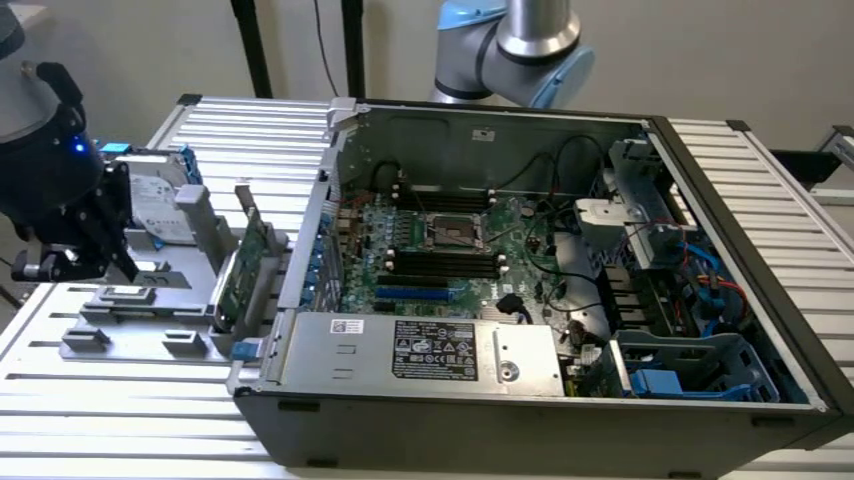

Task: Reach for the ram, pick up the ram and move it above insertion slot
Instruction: 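Pick up the ram and move it above insertion slot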

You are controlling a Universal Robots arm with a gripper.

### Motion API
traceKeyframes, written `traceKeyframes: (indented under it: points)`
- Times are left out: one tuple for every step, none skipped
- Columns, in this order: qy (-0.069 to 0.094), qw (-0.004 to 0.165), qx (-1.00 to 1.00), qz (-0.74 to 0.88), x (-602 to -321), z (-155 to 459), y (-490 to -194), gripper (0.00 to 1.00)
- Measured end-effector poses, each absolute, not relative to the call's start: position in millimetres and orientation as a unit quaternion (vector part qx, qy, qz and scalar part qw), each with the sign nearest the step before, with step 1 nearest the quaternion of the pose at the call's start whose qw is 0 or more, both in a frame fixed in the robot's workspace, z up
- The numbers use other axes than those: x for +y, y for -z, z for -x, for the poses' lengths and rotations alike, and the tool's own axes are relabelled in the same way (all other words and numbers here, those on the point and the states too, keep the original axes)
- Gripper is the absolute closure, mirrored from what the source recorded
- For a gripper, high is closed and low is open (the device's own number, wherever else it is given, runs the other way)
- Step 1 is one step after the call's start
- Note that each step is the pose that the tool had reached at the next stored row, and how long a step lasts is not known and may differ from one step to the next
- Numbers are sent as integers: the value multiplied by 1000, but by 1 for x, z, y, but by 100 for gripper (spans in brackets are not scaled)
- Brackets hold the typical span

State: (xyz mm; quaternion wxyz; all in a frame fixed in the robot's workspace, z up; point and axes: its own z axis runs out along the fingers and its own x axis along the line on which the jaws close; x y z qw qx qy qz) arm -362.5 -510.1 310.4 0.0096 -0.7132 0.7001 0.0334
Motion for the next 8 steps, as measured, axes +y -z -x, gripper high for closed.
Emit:
traceKeyframes:
  points:
    - [-34, 10, 700, 713, -510, 358, -314, 86]
    - [-35, 11, 700, 713, -511, 354, -318, 86]
    - [-36, 12, 700, 714, -511, 350, -322, 86]
    - [-37, 13, 699, 714, -511, 346, -326, 86]
    - [-38, 14, 699, 714, -511, 341, -329, 86]
    - [-39, 15, 699, 714, -511, 337, -333, 86]
    - [-40, 16, 699, 714, -511, 333, -337, 86]
    - [-41, 17, 699, 714, -511, 329, -341, 86]
